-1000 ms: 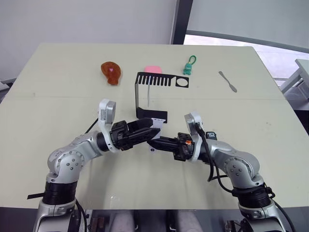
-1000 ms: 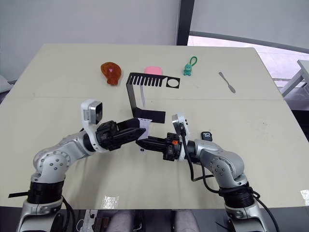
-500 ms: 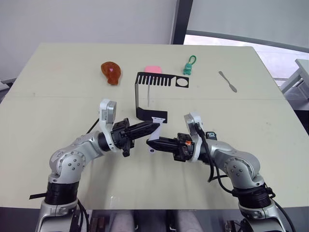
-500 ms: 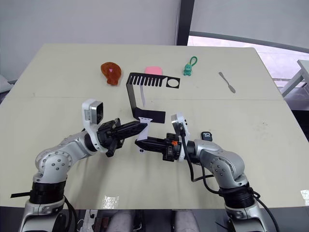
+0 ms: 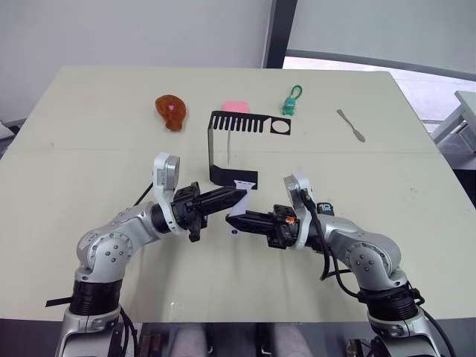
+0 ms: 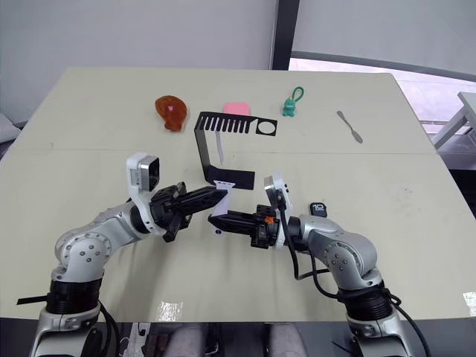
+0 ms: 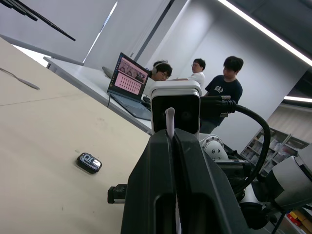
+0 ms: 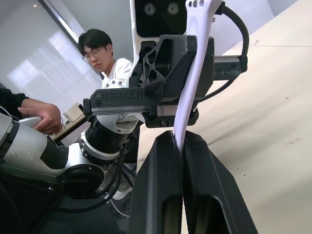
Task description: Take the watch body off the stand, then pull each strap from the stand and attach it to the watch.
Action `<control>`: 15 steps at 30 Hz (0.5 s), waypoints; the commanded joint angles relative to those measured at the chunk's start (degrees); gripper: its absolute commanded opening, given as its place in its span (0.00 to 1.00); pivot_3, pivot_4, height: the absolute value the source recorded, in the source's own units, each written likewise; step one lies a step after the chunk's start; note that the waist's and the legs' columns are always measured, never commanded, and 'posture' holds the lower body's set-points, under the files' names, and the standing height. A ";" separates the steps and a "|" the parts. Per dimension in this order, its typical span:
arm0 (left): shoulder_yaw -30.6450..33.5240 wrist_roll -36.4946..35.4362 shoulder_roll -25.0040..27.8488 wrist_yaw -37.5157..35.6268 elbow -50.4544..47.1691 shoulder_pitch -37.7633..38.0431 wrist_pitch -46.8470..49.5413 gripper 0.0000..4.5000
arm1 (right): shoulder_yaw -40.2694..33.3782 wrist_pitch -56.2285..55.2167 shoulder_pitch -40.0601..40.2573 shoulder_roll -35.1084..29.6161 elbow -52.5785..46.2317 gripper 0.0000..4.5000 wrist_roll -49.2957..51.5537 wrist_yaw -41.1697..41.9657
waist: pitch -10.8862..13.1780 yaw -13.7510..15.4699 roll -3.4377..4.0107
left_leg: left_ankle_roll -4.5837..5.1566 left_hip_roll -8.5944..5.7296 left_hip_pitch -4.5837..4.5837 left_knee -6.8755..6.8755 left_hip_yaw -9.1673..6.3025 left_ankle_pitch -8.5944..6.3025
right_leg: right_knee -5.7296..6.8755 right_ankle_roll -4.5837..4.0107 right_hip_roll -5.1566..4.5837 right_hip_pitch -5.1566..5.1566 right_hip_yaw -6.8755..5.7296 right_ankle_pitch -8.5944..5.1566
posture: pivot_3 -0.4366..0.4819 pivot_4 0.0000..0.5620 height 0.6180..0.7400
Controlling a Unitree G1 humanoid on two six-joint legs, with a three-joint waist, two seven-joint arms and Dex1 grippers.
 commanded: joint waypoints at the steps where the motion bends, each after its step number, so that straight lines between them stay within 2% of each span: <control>1: 0.68 -1.44 -0.16 -0.16 -2.23 -0.25 -0.21 0.02 | -0.23 -0.55 -0.08 -0.26 -2.73 0.00 0.71 0.81 | 0.00 0.00 0.00 | 0.00 0.00 0.00 0.00 0.00 0.00 | 0.00 0.00 0.00 0.00 0.00 0.00 | 0.48 0.27 1.00; 15: 0.65 -1.80 -0.60 0.46 -2.71 -0.11 0.14 0.02 | 0.12 -1.08 0.39 -0.91 -3.38 0.00 0.58 1.72 | 0.00 0.00 0.00 | 0.00 0.00 0.00 -0.01 0.00 0.00 | -0.02 0.00 0.00 0.00 0.00 0.00 | 0.48 0.27 1.00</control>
